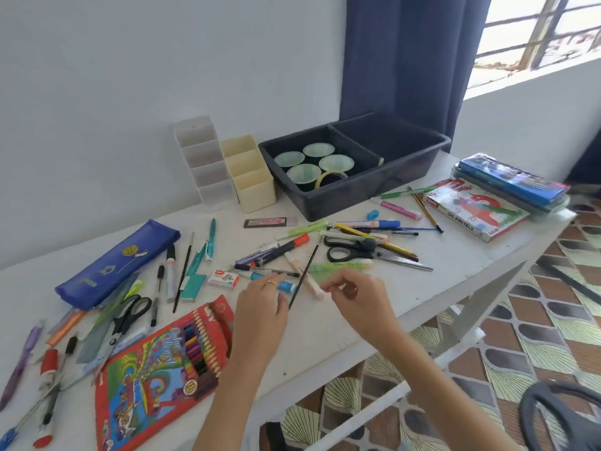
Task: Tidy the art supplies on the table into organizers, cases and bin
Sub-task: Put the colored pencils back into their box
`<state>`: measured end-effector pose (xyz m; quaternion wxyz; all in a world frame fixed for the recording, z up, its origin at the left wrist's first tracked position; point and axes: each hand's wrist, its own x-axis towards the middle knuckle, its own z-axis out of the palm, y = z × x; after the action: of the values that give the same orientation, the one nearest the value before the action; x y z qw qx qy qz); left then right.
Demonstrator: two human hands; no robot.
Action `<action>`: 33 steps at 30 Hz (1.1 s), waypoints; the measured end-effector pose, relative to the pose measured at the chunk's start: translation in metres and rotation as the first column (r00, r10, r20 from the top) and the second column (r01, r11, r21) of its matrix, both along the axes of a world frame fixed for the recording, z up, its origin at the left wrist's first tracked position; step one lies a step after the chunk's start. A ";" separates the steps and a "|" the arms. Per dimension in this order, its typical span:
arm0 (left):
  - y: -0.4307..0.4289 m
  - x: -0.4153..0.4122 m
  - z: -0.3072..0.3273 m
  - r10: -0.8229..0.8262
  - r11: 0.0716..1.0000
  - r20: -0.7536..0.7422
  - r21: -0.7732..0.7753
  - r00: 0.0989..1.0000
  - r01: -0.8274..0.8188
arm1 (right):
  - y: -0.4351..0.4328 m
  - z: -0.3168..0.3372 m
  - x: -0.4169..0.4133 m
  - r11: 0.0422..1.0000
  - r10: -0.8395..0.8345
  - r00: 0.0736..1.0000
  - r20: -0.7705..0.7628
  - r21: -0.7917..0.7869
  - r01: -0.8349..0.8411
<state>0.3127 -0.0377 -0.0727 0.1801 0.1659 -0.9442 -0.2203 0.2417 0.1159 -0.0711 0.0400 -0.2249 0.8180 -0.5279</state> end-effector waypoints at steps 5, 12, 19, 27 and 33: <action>0.040 -0.060 -0.001 -0.135 0.991 -0.067 0.012 0.989 0.136 | 0.057 -0.007 -0.058 0.952 -0.304 0.949 -0.089 0.010 0.306; 0.096 -0.130 -0.001 -0.140 0.987 -0.117 0.057 0.983 0.147 | 0.089 -0.019 -0.140 0.886 -0.153 0.982 -0.115 0.424 0.187; 0.109 -0.157 -0.003 0.046 0.978 -0.090 0.205 0.995 -0.026 | 0.086 -0.016 -0.171 0.845 0.068 0.997 0.022 0.530 -0.069; 0.120 -0.163 0.002 0.327 0.794 -0.059 0.559 0.943 -0.240 | 0.092 -0.002 -0.174 0.969 0.032 0.959 0.281 0.225 -0.099; 0.122 -0.156 0.014 0.416 0.628 -0.089 0.748 0.905 -0.215 | 0.082 0.016 -0.153 0.968 0.221 0.852 0.475 0.003 -0.252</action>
<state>0.1565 0.0842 -0.0584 0.2551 0.3578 -0.7044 -0.5575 0.0891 0.1978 -0.0553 0.3095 -0.1873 0.7665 -0.5306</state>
